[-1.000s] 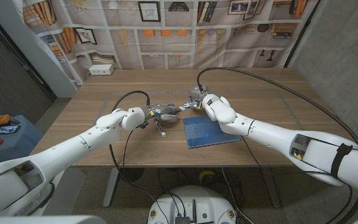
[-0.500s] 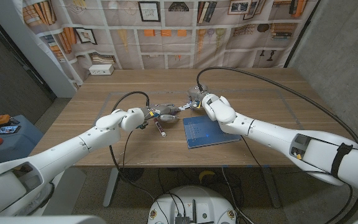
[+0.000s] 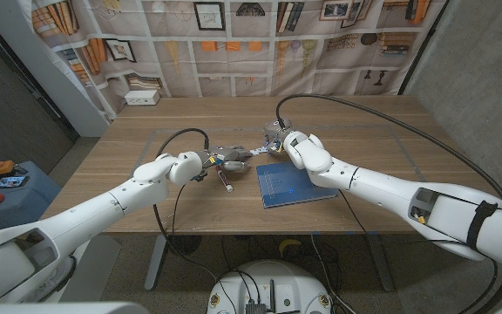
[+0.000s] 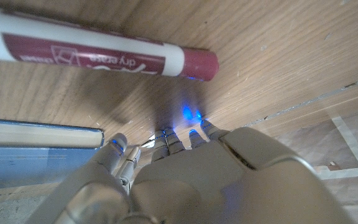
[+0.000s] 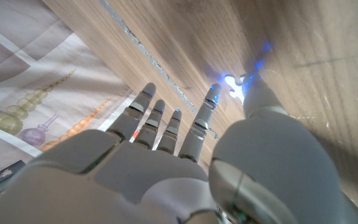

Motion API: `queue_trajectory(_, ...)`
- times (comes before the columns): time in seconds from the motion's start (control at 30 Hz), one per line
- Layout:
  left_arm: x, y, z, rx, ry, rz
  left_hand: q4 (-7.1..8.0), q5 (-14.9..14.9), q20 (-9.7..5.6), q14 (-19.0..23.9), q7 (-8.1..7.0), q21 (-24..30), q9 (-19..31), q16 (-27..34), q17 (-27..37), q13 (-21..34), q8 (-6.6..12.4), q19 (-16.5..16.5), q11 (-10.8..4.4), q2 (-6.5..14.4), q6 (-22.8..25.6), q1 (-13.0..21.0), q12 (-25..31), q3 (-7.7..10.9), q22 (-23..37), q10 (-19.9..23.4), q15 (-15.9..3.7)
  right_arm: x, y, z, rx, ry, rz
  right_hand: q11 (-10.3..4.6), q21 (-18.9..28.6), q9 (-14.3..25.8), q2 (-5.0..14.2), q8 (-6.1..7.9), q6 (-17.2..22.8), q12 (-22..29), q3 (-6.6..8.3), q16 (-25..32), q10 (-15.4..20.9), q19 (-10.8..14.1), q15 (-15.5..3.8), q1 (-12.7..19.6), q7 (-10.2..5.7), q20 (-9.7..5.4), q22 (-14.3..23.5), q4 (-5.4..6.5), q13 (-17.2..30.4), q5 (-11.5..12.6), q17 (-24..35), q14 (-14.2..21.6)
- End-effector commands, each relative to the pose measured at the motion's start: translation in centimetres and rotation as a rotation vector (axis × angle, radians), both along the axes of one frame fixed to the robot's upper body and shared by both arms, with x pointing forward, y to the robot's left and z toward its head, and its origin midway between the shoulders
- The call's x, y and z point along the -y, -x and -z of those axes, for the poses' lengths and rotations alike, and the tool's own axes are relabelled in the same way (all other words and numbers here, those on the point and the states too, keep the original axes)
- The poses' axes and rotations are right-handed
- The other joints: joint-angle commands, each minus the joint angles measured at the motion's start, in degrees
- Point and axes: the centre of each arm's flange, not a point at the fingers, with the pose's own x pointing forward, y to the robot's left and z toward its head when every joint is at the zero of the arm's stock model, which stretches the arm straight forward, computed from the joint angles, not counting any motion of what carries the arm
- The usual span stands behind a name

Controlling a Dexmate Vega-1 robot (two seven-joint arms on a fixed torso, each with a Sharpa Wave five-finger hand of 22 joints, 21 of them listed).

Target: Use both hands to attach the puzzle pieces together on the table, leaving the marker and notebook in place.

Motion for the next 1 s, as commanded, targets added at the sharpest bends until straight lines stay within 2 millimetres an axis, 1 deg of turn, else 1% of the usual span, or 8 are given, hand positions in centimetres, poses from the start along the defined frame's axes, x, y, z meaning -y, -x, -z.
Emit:
queue_trajectory(0.03,-0.1,0.1,0.0,0.005,0.003,-0.001,-0.06,0.05,-2.09,-1.31,0.49,0.29,0.32,-0.07,0.03,0.39,0.37,-6.59,0.44,5.3,0.5,0.64,0.44,0.35,0.1,1.6,-2.57,0.1,0.2,0.0,-0.021,0.001,-0.006,0.15,-0.01,0.01,-1.09,-0.97,-1.73,-0.08,-0.57,-0.44,-0.9,-0.61,0.43,-0.68,0.02,0.22,0.26,0.07,0.27,0.71,0.29,-0.83)
queue_trajectory(0.27,-0.1,0.2,0.1,0.009,0.006,-0.007,-0.14,0.03,-2.09,-1.31,0.56,0.27,0.32,-0.09,0.03,0.39,0.38,-6.57,0.36,5.33,0.53,0.68,0.43,0.43,0.1,1.6,-2.58,0.3,0.3,-0.2,-0.034,-0.006,-0.016,0.92,-0.13,-0.09,-1.93,-2.42,-4.45,-0.27,-1.71,-1.12,-2.94,-1.67,1.12,-2.0,0.08,0.6,0.27,0.27,0.33,1.72,0.29,-2.06)
queue_trajectory(0.4,-0.1,0.3,0.1,0.013,0.008,-0.013,-0.19,0.02,-2.05,-1.3,0.57,0.26,0.32,-0.1,0.03,0.39,0.38,-6.55,0.37,5.34,0.53,0.71,0.44,0.48,0.1,1.65,-2.56,0.3,0.4,-0.3,-0.045,-0.01,-0.02,1.01,-0.13,-0.2,-2.44,-3.85,-7.18,-0.27,-2.99,-1.54,-4.27,-2.37,1.73,-3.65,0.18,0.73,0.27,0.59,0.37,2.79,0.3,-2.83)
queue_trajectory(0.57,-0.2,0.4,0.1,0.014,0.007,-0.011,-0.29,0.0,-2.06,-1.28,0.56,0.25,0.32,-0.11,0.03,0.39,0.38,-6.53,0.41,5.35,0.55,0.76,0.44,0.55,0.1,1.69,-2.55,0.4,0.5,-0.6,-0.065,-0.02,-0.024,1.38,-0.17,-0.25,-2.5,-5.3,-9.95,-0.34,-4.42,-2.07,-6.17,-3.37,2.49,-5.28,0.16,1.05,0.28,0.83,0.4,4.26,0.34,-3.98)
queue_trajectory(0.63,-0.1,0.5,0.1,0.015,0.01,-0.016,-0.32,0.0,-2.06,-1.29,0.56,0.24,0.32,-0.12,0.03,0.39,0.37,-6.52,0.34,5.36,0.53,0.77,0.44,0.56,0.1,1.7,-2.56,0.5,0.6,-0.6,-0.07,-0.025,-0.027,1.62,-0.15,-0.28,-2.56,-6.19,-11.75,-0.31,-5.19,-2.26,-6.94,-3.78,2.9,-6.0,0.19,1.18,0.28,0.87,0.42,5.05,0.36,-4.41)
queue_trajectory(0.73,-0.1,0.5,0.1,0.015,0.011,-0.017,-0.36,-0.01,-2.04,-1.28,0.59,0.24,0.33,-0.12,0.03,0.39,0.38,-6.51,0.41,5.36,0.56,0.79,0.43,0.59,0.1,1.68,-2.55,0.6,0.7,-0.8,-0.079,-0.041,-0.035,1.89,-0.16,-0.31,-2.6,-6.88,-13.1,-0.28,-5.91,-2.43,-7.52,-4.2,3.09,-6.74,0.21,1.39,0.28,1.0,0.42,5.66,0.38,-4.86)
queue_trajectory(0.93,-0.1,0.7,0.1,0.019,0.014,-0.021,-0.47,-0.04,-2.09,-1.23,0.6,0.22,0.33,-0.11,0.03,0.39,0.39,-6.49,0.39,5.35,0.6,0.83,0.43,0.64,0.1,1.72,-2.55,1.2,1.0,-1.1,-0.094,-0.098,-0.059,1.96,-0.11,-0.36,-2.43,-7.56,-14.23,-0.09,-6.86,-2.47,-7.68,-4.45,3.19,-8.1,0.27,1.46,0.29,1.48,0.43,6.16,0.41,-5.05)
queue_trajectory(1.0,-0.1,0.8,0.1,0.021,0.014,-0.02,-0.5,-0.04,-2.06,-1.25,0.67,0.21,0.33,-0.12,0.03,0.39,0.41,-6.5,0.35,5.35,0.65,0.84,0.45,0.65,0.1,1.78,-2.55,1.4,1.1,-1.3,-0.097,-0.126,-0.076,2.01,-0.02,-0.38,-1.94,-7.91,-14.56,0.08,-7.68,-2.43,-7.63,-4.51,3.16,-9.71,0.32,1.46,0.3,2.26,0.43,6.37,0.46,-5.06)
